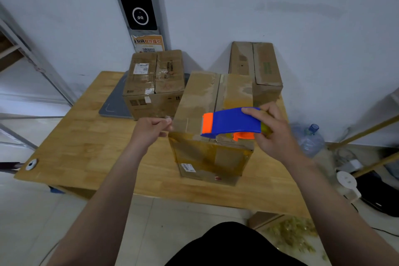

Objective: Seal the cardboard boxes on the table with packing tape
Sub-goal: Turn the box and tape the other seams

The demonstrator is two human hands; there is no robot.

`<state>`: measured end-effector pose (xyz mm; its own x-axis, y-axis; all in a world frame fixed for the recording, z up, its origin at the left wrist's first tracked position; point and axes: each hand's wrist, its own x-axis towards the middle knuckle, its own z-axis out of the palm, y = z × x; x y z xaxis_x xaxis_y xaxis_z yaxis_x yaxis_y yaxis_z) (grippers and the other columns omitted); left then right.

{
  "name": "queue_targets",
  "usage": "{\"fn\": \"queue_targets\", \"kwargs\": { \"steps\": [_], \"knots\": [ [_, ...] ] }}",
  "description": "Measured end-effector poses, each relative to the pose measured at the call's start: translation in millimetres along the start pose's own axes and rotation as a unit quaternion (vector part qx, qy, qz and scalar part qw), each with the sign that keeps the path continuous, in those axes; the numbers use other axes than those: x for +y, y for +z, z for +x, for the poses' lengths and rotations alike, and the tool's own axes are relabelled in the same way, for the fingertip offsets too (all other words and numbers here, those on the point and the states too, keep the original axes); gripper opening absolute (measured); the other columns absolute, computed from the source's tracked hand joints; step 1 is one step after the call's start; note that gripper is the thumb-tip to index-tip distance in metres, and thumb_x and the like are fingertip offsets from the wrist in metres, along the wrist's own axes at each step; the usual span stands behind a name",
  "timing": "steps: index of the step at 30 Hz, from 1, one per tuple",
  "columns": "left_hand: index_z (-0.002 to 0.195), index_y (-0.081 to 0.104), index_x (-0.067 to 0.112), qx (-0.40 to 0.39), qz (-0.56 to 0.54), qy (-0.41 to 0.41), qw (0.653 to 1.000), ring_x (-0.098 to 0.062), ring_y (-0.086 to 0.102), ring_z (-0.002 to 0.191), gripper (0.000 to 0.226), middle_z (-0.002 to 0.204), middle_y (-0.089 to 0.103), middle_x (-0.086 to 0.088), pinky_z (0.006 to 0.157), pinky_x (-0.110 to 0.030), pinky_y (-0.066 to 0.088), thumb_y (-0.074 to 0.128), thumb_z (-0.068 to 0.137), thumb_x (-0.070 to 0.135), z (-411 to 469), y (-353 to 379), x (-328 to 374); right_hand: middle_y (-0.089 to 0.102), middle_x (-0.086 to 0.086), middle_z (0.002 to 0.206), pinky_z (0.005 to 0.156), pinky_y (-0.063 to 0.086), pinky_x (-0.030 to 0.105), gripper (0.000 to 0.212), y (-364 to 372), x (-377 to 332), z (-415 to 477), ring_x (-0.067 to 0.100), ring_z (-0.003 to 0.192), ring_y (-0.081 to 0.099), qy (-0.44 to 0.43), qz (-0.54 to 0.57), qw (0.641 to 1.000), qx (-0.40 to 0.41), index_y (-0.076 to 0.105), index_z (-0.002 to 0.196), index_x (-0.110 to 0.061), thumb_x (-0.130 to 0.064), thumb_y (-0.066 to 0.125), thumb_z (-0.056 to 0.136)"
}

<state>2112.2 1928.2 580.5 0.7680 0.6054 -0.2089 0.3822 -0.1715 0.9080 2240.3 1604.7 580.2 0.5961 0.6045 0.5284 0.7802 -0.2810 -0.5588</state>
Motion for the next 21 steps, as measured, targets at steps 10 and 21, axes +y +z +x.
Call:
{"fn": "queue_targets", "kwargs": {
  "steps": [10,21],
  "knots": [
    [0.086,0.079,0.025,0.035,-0.054,0.018,0.998,-0.015,0.075,0.085,0.015,0.081,0.079,0.003,0.081,-0.034,0.060,0.070,0.097,0.029,3,-6,-61,0.037,-0.002,0.119,0.060,0.053,0.039,0.076,35,-16,-18,0.016,0.099,0.048,-0.015,-0.068,0.997,-0.021,0.053,0.142,-0.036,0.006,0.071,0.082],
    [0.092,0.081,0.018,0.056,-0.057,0.048,0.996,-0.005,0.072,0.081,0.016,0.081,0.078,0.005,0.068,-0.023,0.058,0.068,0.098,0.027,14,4,-77,0.041,0.007,0.120,0.061,0.056,0.038,0.073,43,-17,-23,0.020,0.103,0.049,-0.013,-0.112,0.993,-0.030,0.049,0.144,-0.038,-0.004,0.075,0.085]
  ]
}}
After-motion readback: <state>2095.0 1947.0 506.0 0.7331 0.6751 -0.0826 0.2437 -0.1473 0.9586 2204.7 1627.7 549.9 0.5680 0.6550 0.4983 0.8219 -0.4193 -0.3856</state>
